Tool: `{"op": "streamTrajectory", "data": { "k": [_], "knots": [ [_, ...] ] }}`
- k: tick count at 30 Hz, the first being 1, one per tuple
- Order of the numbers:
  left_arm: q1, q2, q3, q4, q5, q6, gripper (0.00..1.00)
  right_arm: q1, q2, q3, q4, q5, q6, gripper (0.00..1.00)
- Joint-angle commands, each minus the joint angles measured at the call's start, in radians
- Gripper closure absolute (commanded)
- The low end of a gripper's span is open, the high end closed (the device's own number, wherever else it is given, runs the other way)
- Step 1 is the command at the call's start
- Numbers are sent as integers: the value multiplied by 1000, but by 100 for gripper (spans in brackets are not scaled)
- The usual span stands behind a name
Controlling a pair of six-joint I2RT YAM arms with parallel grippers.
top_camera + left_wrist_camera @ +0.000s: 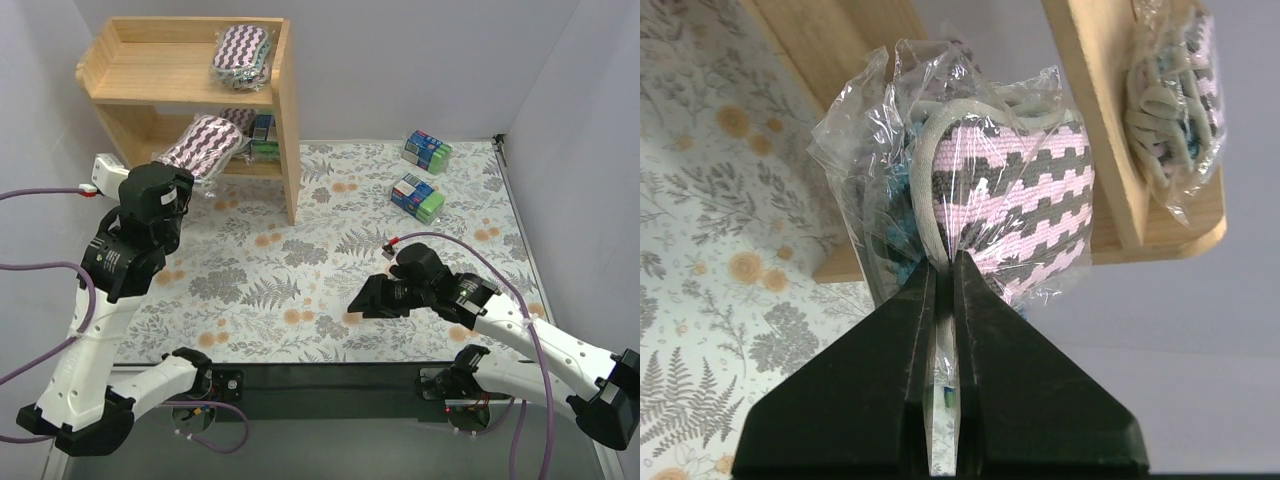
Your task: Place and organize the cleaning sponges onto the shelf
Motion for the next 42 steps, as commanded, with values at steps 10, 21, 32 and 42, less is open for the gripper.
{"op": "streamTrajectory", "data": {
  "k": [10, 21, 32, 42],
  "knots": [
    [368, 119, 27, 85, 584, 152, 100, -29, -50, 26, -43, -11, -39, 51],
    [565, 118, 6, 81, 662, 217, 100, -45, -58, 15, -62, 0, -41, 51],
    [708, 153, -229, 449, 641, 27, 100, -49, -44, 63, -95, 8, -73, 51],
    [712, 256, -358, 735, 602, -168, 100, -72, -59, 83, -98, 18, -107, 50]
  ]
}}
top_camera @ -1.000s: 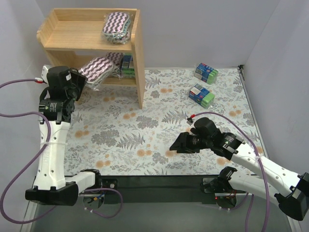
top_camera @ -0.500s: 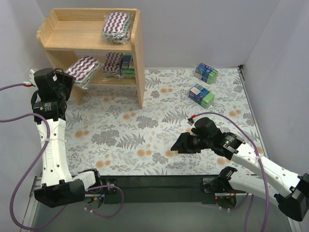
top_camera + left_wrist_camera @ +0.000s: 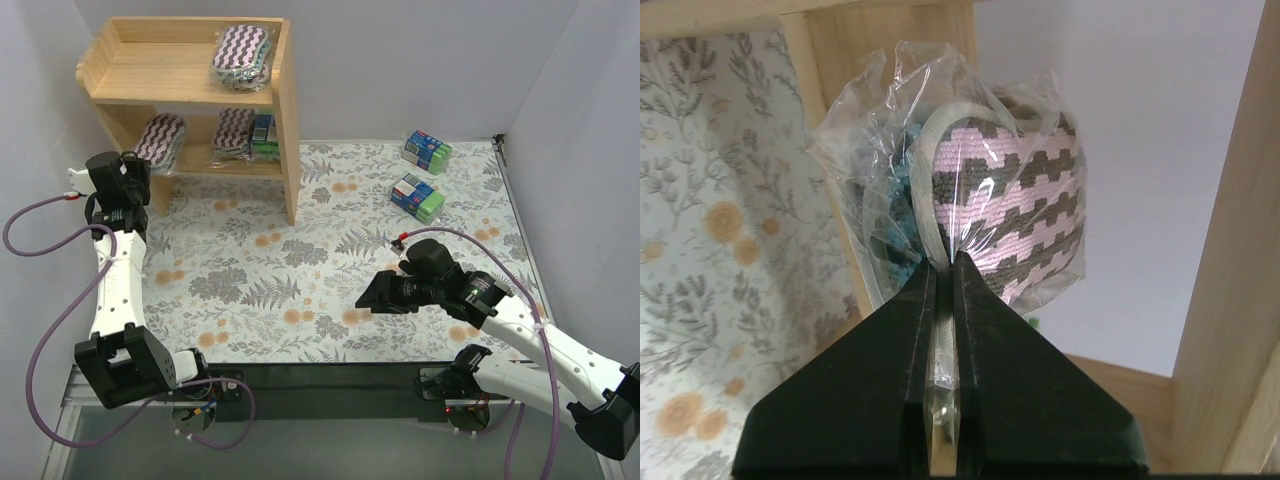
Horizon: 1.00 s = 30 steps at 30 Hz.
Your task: Place and organize the cleaning sponges onto the shelf
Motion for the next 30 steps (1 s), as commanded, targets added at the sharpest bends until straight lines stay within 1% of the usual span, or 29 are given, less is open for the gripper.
{"op": "streamTrajectory", "data": {
  "k": [1, 4, 9, 12, 18, 21, 22, 30],
  "knots": [
    [4, 37, -14, 141, 8, -111, 100, -27, -14, 47, -5, 11, -36, 50],
    [-6, 103, 12, 152, 13, -135, 100, -58, -6, 49, -5, -6, -53, 49],
    [-32, 203, 73, 155, -18, -155, 100, -110, 6, 60, -6, -35, -94, 48],
    [-71, 244, 119, 153, -44, -160, 100, -142, 14, 61, -6, -56, -117, 48],
    [-158, 285, 161, 147, -111, -200, 100, -191, 21, 64, -9, -88, -145, 48],
    [-192, 295, 170, 109, -150, -214, 100, -218, 20, 57, -11, -105, -157, 48],
    [-200, 296, 173, 101, -177, -220, 100, -230, 20, 54, -11, -113, -162, 48],
    [-229, 299, 185, 63, -217, -229, 100, -277, 26, 55, -18, -142, -194, 47]
  ]
}}
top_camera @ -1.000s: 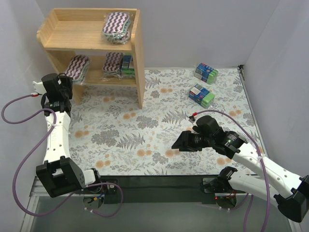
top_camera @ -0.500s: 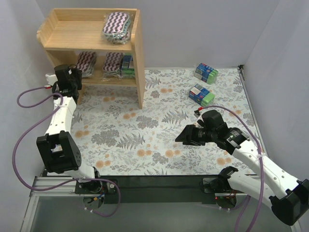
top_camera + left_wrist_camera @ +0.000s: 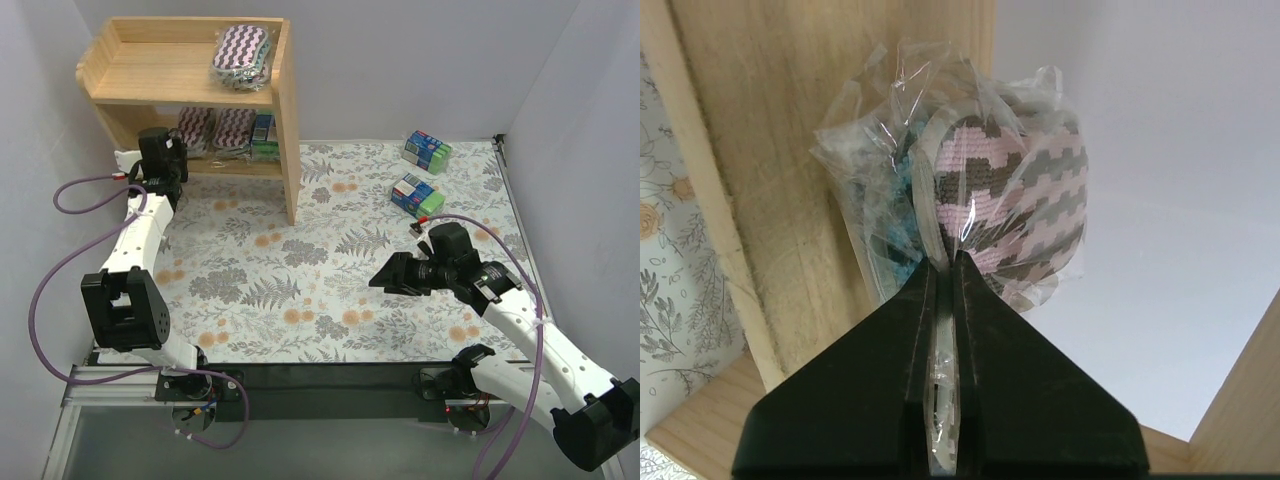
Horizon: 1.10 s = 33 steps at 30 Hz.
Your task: Place and organize the cleaning sponges onto the shelf
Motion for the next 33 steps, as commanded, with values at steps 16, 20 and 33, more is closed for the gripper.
{"op": "streamTrajectory", "data": {
  "k": [16, 20, 33],
  "knots": [
    [-29, -80, 30, -37, 32, 87, 49, -117, 87, 122, -9, 0, -95, 31],
    [-29, -172, -9, -34, 62, 116, 35, -190, 148, 153, -7, 18, -119, 24],
    [-31, -641, -231, -236, 278, 327, 13, -523, 507, 395, 77, 185, -164, 22]
  ]
}}
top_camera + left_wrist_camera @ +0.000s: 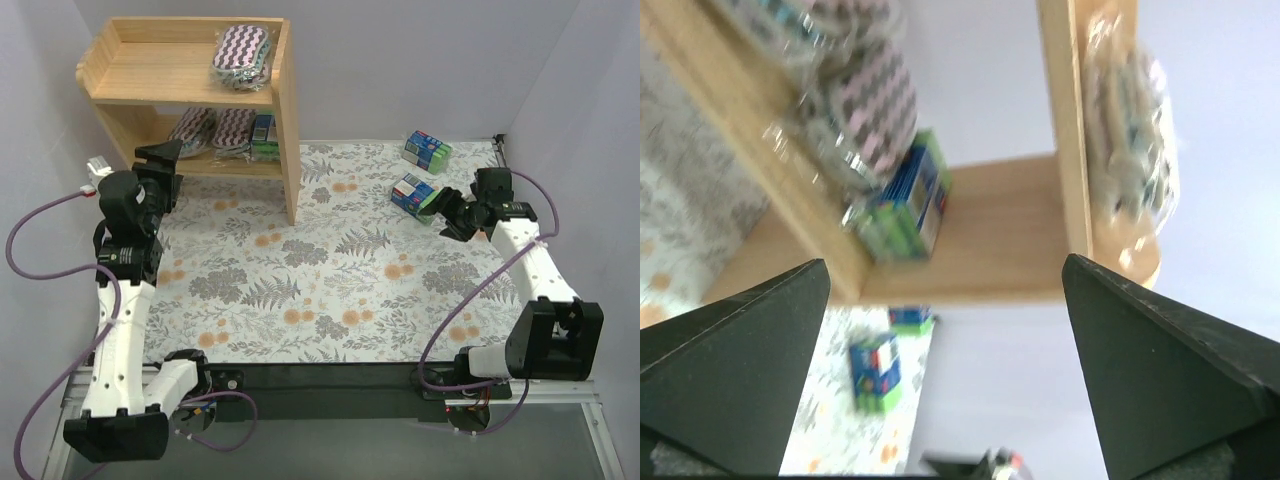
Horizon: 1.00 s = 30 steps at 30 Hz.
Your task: Place and organize the cleaning sponges onto the shelf
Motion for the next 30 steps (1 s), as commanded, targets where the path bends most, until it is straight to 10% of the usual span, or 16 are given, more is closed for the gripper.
{"op": "streamTrajectory", "data": {
  "k": [1, 10, 20, 30],
  "knots": [
    [-4, -86, -65, -155, 113, 103, 12, -36, 98, 113, 64, 60, -48, 22],
    [-4, -258, -227, -242, 380, 257, 14, -119, 368, 284, 75, 70, -91, 21],
    [-4, -342, -255, -339, 351, 312, 15, -122, 445, 314, 96, -14, -134, 23],
    [19, 92, 104, -307, 98, 218, 12, -124, 352, 222, 96, -52, -168, 23]
  ]
}}
